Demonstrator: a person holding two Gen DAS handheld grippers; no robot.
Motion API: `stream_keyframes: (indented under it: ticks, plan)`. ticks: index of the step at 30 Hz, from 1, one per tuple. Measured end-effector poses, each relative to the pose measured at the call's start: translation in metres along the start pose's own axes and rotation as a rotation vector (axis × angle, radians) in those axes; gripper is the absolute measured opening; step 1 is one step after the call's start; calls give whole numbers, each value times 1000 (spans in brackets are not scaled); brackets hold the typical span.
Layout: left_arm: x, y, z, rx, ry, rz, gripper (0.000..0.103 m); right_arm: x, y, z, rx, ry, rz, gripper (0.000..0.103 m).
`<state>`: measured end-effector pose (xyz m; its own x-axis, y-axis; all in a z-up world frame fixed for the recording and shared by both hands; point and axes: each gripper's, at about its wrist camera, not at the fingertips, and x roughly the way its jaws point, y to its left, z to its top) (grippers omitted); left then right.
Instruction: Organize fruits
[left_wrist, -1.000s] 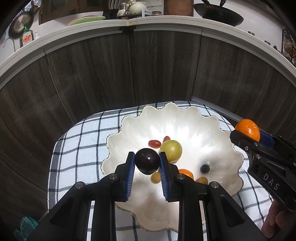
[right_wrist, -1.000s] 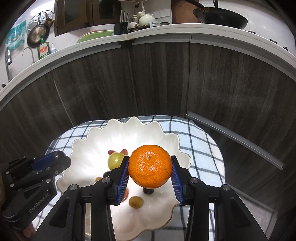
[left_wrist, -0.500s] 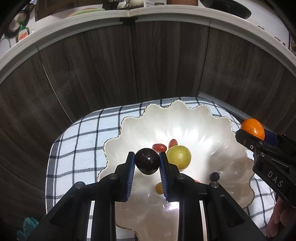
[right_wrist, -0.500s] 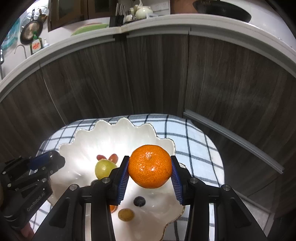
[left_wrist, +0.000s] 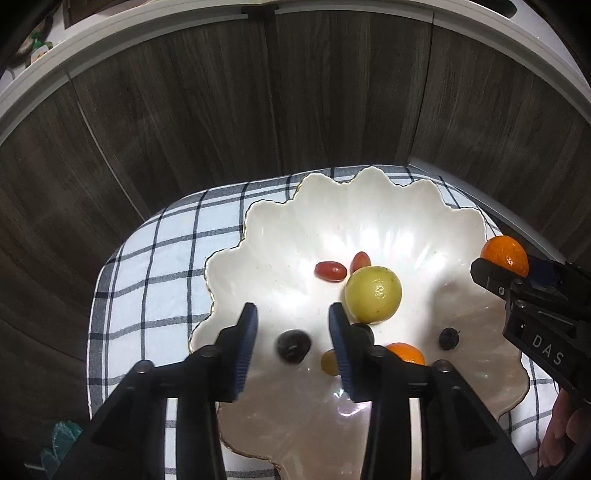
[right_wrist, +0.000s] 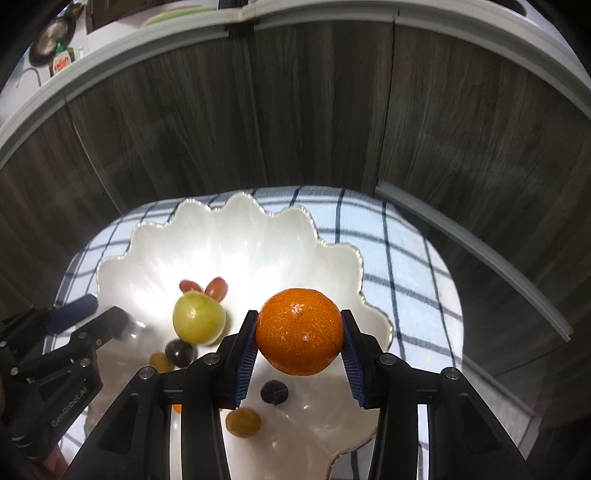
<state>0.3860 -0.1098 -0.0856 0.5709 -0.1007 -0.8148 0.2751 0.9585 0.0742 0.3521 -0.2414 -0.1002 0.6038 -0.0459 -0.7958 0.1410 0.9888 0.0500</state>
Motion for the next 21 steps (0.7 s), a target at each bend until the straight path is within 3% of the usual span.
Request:
stream_keyframes:
  ticks: [1,5,9,13,21]
  plan:
    - [-1,0,0,1,-2,5,54,1,0,0,-1,3,-2,44]
    - [-7,-3,0,29,-14,24,66,1,-2,-3,-1,15,-13,47]
    - [-14,-4,1,28,-23,34,76,-10,-4,-6,8,-24,-17,71]
    - [-21,-3,-1,16,-22,34,84,-21,-2,-6,-10,-52,-26,71]
    - [-47,-1,-7,3,-44,42,87,-47,2,-9,-11,-83,-31,71]
